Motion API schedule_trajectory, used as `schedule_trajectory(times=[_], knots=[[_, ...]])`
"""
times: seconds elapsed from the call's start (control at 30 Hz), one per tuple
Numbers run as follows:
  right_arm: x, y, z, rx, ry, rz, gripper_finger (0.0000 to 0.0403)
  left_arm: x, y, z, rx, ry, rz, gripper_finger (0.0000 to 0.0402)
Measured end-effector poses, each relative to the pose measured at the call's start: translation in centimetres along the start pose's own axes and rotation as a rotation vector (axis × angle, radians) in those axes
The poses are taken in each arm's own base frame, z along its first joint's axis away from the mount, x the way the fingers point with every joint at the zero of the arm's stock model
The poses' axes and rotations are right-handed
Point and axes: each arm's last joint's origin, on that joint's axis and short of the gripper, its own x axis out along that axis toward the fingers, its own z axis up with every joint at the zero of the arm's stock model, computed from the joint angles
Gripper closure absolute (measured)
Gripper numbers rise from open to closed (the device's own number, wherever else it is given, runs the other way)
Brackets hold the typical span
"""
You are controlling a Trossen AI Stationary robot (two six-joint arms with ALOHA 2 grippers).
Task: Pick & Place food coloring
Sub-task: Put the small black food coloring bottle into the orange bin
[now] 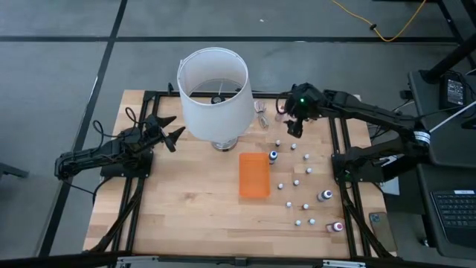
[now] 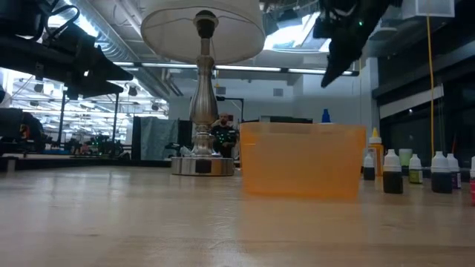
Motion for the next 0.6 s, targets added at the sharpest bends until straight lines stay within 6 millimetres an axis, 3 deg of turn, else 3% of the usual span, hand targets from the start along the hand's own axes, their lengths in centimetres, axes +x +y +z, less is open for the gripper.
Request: schedule_trajectory(times=[0.27,0.6], knots=[[3.3,1.1,-2.2,-0.165,-0.012,0.12,0.0106,0.0,0.0,0.0,0.0,0.0,0.0,0.0079],[7.2,2.0,-4.0,-0.171,0.073,0.193,0.0106,0.0,0.0,0.0,0.0,0.0,0.0,0.008]])
